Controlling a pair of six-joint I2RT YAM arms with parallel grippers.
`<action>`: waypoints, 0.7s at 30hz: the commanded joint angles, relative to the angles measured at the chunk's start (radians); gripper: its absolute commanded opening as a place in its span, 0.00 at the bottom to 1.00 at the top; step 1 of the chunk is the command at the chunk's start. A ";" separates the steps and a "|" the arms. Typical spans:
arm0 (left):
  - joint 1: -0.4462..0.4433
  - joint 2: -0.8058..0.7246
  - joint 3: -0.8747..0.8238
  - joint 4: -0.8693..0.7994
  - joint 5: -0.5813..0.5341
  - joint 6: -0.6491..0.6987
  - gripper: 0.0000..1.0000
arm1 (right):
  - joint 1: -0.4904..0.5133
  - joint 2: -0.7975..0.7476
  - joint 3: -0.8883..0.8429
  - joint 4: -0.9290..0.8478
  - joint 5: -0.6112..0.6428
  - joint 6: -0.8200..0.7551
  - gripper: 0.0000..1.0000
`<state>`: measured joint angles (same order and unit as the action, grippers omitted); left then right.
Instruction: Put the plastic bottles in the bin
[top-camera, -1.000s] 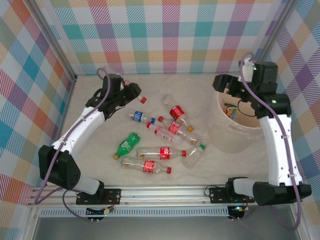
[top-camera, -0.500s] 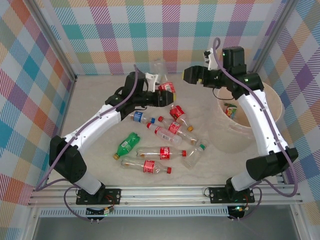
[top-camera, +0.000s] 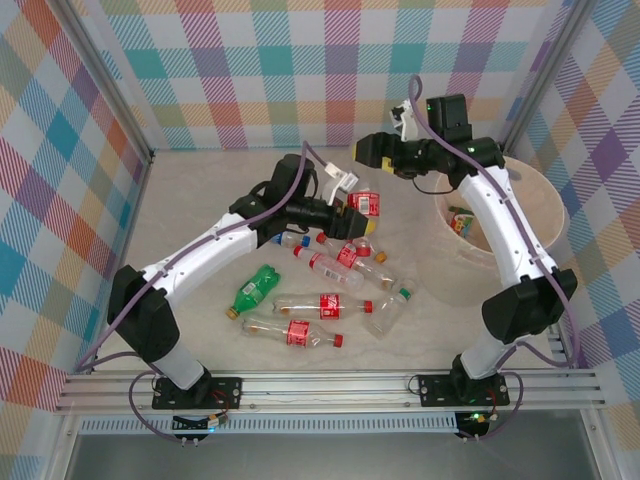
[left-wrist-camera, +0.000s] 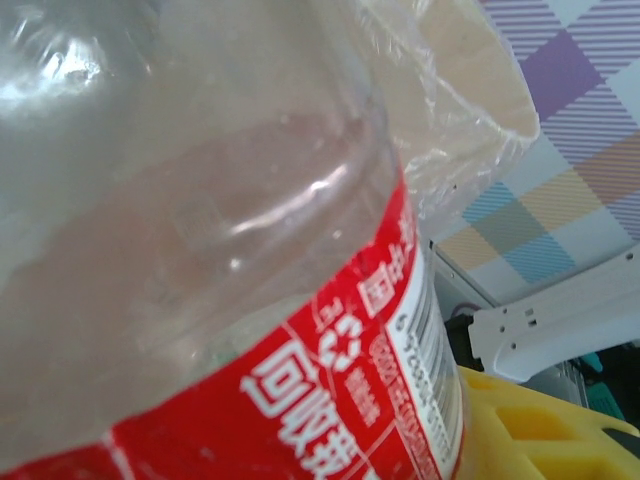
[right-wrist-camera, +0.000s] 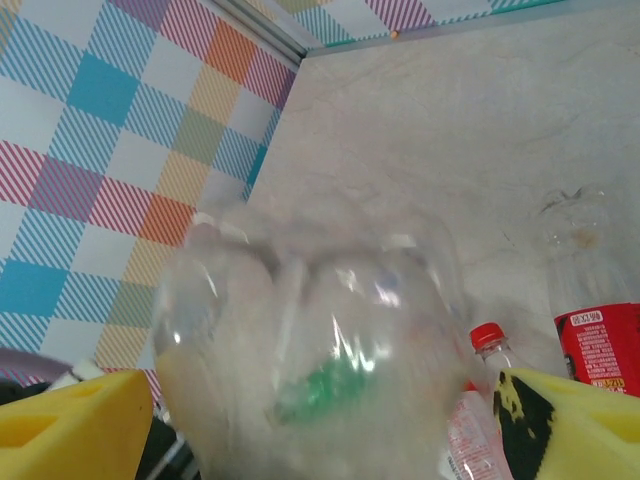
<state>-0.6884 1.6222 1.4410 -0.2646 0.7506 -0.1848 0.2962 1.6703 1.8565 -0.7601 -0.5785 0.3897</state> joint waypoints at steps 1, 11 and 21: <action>-0.012 0.009 0.047 -0.005 0.030 0.046 0.07 | 0.005 0.021 0.034 0.022 -0.024 0.015 0.85; -0.013 0.014 0.052 -0.033 0.022 0.059 0.08 | 0.004 0.020 0.029 0.013 0.013 -0.006 0.58; -0.011 -0.018 0.045 -0.052 -0.068 0.051 1.00 | -0.029 0.020 0.147 -0.010 0.064 -0.048 0.55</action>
<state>-0.6888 1.6325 1.4582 -0.3130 0.7105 -0.1547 0.2878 1.6939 1.9236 -0.7750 -0.5404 0.3775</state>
